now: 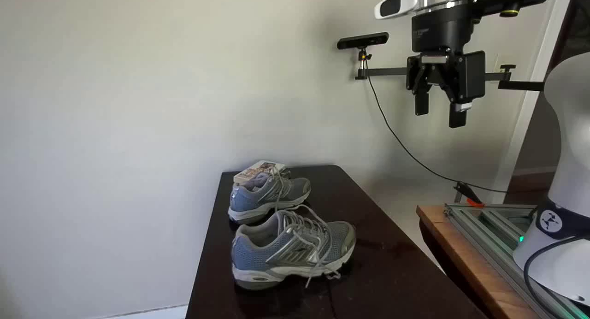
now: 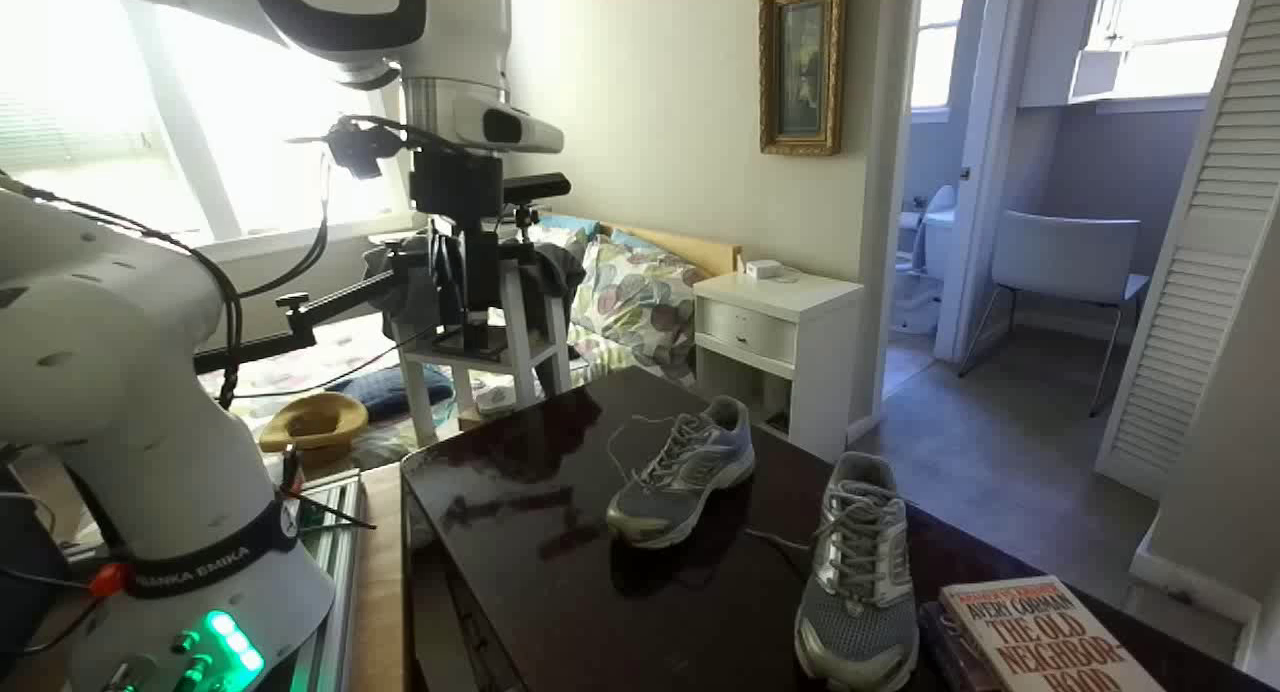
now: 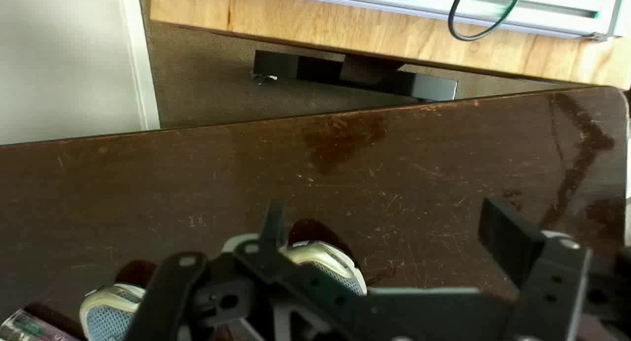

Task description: Move the left shoe to the left

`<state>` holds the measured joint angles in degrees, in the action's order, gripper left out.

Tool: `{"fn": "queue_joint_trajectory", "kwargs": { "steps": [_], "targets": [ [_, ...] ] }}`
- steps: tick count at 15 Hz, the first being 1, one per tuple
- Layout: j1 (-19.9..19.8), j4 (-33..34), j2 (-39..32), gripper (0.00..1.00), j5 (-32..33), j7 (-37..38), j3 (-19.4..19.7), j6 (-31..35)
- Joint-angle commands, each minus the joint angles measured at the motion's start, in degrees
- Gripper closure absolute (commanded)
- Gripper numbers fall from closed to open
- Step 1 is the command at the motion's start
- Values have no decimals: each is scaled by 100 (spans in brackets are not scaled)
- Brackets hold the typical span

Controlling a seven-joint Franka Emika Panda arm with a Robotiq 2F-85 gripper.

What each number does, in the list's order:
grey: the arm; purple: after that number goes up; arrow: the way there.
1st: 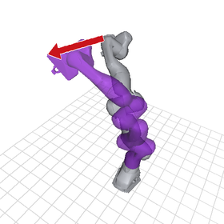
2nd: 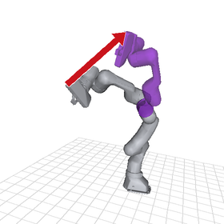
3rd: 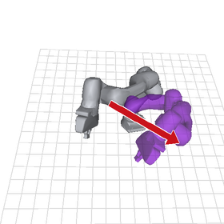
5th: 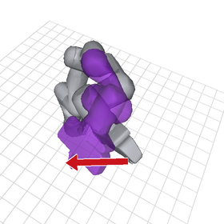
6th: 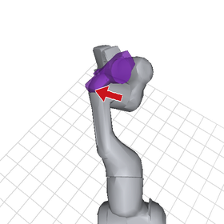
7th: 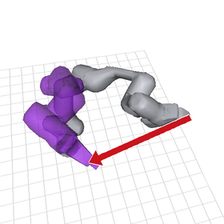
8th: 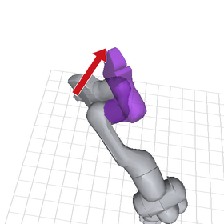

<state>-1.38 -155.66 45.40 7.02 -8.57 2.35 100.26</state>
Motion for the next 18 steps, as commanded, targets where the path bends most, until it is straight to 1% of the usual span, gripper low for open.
{"fn": "queue_joint_trajectory", "kwargs": {
  "steps": [1,7,9,11,14,17,18],
  "targets": [
    [47,8,-1,0,23,28,38,-12],
    [53,8,-1,0,22,28,37,-12],
    [215,248,2,0,167,-974,379,-283],
    [235,492,-83,0,336,-1710,651,-384],
    [369,901,-270,0,474,-2791,1085,-587],
    [450,993,-53,0,414,-3840,1408,-693],
    [283,855,-97,0,328,-3328,1192,-507]
  ]
}}
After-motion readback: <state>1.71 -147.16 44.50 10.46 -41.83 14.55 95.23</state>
